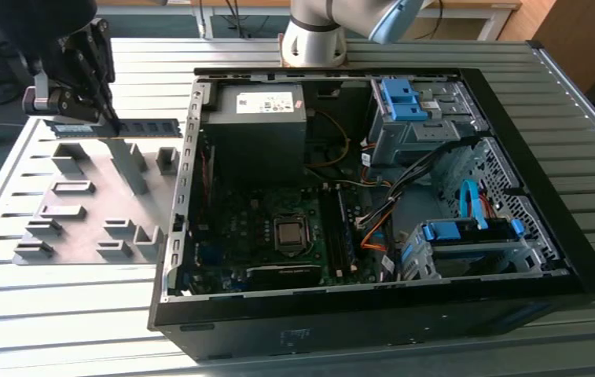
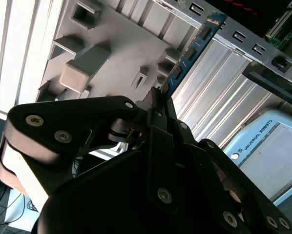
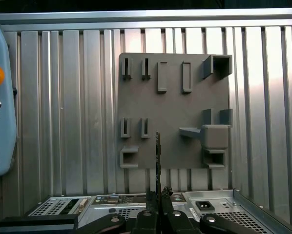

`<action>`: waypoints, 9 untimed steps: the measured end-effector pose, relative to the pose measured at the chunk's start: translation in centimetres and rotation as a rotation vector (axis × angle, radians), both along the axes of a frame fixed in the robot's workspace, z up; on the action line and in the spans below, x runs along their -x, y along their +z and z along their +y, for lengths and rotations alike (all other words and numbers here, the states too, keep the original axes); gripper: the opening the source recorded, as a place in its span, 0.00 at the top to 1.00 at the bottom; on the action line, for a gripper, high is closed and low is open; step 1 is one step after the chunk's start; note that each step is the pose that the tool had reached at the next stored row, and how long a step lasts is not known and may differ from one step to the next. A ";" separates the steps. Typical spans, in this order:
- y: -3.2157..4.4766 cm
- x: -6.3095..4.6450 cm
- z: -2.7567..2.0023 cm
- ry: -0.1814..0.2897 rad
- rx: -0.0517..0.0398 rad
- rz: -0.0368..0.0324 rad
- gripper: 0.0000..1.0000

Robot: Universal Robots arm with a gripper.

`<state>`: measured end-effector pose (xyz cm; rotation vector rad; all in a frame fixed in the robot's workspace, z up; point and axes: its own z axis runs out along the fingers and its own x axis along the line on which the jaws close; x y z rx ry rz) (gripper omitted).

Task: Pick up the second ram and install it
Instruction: 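Pick up the second ram and move it above second insertion slot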

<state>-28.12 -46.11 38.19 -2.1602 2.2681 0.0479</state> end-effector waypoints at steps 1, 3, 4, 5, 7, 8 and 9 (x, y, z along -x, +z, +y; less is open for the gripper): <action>0.00 0.0 0.00 0.000 0.0000 0.0000 0.86; 0.00 -0.1 0.00 0.000 0.0000 0.0000 0.86; 0.00 -0.1 0.00 0.000 0.0000 0.0000 0.86; 0.00 -0.1 0.00 0.000 0.0000 0.0000 0.86; 0.00 -0.2 0.00 0.000 0.0000 0.0000 0.86; 0.00 -0.2 0.00 0.000 0.0000 0.0000 0.86; 0.00 -0.2 0.00 0.000 0.0001 0.0001 0.86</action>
